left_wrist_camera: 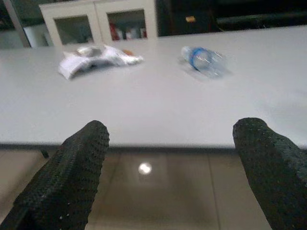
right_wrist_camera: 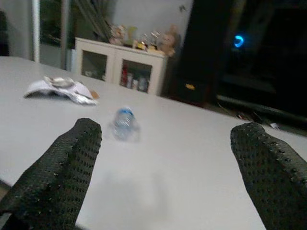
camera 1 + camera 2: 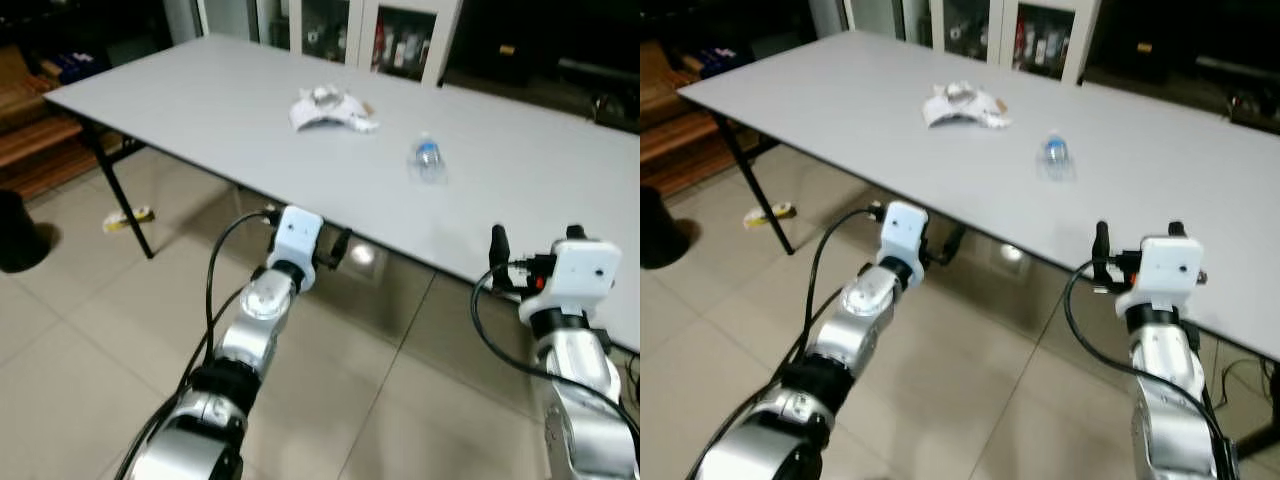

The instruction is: Picking trash to rubbish bin

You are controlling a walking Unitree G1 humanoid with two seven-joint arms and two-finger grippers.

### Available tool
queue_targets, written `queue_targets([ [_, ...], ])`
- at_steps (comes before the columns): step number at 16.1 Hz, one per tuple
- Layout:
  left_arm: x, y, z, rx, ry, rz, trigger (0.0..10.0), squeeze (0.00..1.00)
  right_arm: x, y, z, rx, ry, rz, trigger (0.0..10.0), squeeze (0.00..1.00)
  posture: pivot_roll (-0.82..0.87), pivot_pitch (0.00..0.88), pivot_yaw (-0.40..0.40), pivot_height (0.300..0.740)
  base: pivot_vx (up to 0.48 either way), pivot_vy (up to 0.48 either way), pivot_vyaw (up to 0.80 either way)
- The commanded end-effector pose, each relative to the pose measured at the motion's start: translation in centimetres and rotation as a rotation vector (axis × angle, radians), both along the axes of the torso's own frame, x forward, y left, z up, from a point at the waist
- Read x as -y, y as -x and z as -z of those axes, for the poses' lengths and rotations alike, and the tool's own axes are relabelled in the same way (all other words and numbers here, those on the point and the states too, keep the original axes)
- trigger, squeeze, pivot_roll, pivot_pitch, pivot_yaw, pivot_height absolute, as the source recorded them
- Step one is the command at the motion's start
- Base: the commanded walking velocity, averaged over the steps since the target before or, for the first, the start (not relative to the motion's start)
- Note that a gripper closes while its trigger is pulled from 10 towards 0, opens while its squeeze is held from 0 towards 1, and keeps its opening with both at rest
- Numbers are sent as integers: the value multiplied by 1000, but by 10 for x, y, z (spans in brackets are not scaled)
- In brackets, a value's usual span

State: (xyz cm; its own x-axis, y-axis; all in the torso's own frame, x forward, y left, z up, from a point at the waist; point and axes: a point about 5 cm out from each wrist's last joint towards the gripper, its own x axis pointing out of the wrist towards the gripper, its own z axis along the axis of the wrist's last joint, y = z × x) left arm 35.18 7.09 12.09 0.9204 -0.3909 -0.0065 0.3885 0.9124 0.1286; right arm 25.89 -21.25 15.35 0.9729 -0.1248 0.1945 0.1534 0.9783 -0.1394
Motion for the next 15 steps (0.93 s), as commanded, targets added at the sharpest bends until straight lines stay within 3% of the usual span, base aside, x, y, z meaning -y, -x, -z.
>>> queue_targets([
  [1,-15,-4,-6,19,-5,-40,10000,0,-9,-3,-3,12,-2,-31,10000,0,132,30,-36,740,465,0,0],
  [15,-16,-4,-7,18,-16,-44,10000,0,-10,-3,-3,-21,21,-77,10000,0,130,40,-38,740,466,0,0],
])
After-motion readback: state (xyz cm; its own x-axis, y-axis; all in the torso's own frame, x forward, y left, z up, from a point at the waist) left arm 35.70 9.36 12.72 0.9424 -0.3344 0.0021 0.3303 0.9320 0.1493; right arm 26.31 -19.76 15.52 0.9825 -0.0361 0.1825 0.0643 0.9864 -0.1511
